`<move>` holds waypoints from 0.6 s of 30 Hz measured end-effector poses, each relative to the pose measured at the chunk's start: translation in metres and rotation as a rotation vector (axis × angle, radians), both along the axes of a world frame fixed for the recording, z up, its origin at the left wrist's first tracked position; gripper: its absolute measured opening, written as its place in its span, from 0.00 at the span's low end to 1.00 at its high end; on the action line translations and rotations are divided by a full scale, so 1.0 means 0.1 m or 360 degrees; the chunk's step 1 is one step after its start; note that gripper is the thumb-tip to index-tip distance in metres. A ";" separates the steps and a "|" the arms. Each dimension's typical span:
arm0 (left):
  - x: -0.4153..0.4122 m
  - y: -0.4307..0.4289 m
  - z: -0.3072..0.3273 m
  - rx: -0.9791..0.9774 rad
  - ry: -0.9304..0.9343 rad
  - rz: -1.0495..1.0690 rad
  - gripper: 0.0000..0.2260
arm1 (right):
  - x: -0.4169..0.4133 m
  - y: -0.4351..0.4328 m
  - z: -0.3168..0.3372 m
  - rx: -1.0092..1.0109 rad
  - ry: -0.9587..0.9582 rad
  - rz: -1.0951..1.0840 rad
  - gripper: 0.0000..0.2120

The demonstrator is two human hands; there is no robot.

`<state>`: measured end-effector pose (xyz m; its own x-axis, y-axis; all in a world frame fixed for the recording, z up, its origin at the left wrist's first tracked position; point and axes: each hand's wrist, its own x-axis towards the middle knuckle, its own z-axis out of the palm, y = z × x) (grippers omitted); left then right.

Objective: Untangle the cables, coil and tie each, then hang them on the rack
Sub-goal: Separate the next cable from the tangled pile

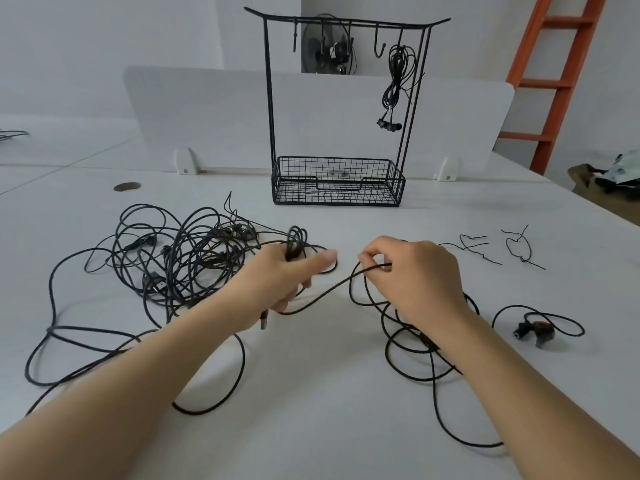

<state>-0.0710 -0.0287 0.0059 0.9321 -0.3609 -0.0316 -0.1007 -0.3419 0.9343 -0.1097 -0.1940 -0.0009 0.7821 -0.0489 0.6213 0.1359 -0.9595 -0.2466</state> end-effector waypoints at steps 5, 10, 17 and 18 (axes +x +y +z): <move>-0.14 -0.04 0.02 0.0651 -0.0201 -0.0201 0.25 | -0.04 0.09 0.01 -0.0006 -0.0217 0.0069 0.06; -0.21 -0.09 0.00 0.1230 -0.0462 -0.0153 0.25 | -0.06 0.14 0.02 0.0022 -0.0290 0.0160 0.12; -0.07 0.06 0.00 0.0002 0.0033 -0.0656 0.24 | -0.03 0.01 0.06 0.0167 0.0300 0.0059 0.06; -0.05 0.08 0.00 -0.0107 0.0028 -0.0685 0.22 | -0.04 0.00 0.06 0.0193 0.0309 0.0070 0.06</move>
<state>-0.0763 -0.0205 0.0056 0.6958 -0.7182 -0.0096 -0.2043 -0.2108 0.9559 -0.1137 -0.1939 0.0047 0.8893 -0.0773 0.4507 0.1156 -0.9156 -0.3851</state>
